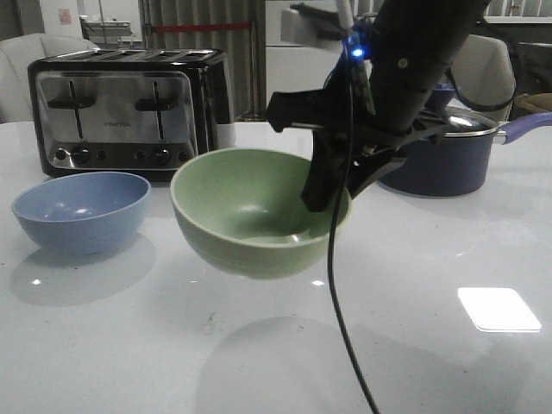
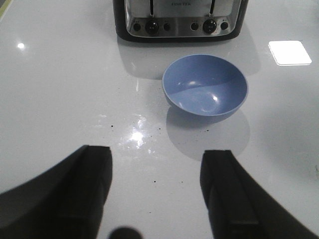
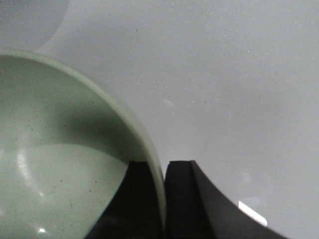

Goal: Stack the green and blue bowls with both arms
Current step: 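Grip the green bowl rim with the right gripper and carry it toward the table center, then set the green bowl down, open the right gripper and withdraw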

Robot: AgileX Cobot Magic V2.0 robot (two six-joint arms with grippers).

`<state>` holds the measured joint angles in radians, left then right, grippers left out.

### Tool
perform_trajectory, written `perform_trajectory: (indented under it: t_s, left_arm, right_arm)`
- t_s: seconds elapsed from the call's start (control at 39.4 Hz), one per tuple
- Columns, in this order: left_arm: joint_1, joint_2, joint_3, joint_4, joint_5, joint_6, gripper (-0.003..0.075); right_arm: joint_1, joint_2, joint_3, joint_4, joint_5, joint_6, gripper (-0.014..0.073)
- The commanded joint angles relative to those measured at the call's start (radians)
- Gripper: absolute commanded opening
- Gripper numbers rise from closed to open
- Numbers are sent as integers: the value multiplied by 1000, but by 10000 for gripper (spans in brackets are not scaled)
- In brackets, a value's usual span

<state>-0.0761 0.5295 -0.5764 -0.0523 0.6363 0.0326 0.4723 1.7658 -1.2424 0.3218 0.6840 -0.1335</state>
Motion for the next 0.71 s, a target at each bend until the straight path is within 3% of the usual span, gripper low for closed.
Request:
perform_trajectory:
  t_s: [0.0,0.23,0.46,0.69]
  left_arm:
    - [-3,10,-28,-7,-78,-6,457]
    - [-3,10,-28,-7,-78,-6,457]
    - [-3,10,-28,-7,-78,-6,457]
    - [-3,10,-28,-7,-78,-6,457]
  right_arm:
    - [0,-6,-31,23,-52,-11,135]
    - [0,45,-31,36,-69,-11,207]
    - [0,48,-31,32,-88,-11,386]
    - [0,6,-30,8,-103,-12,402]
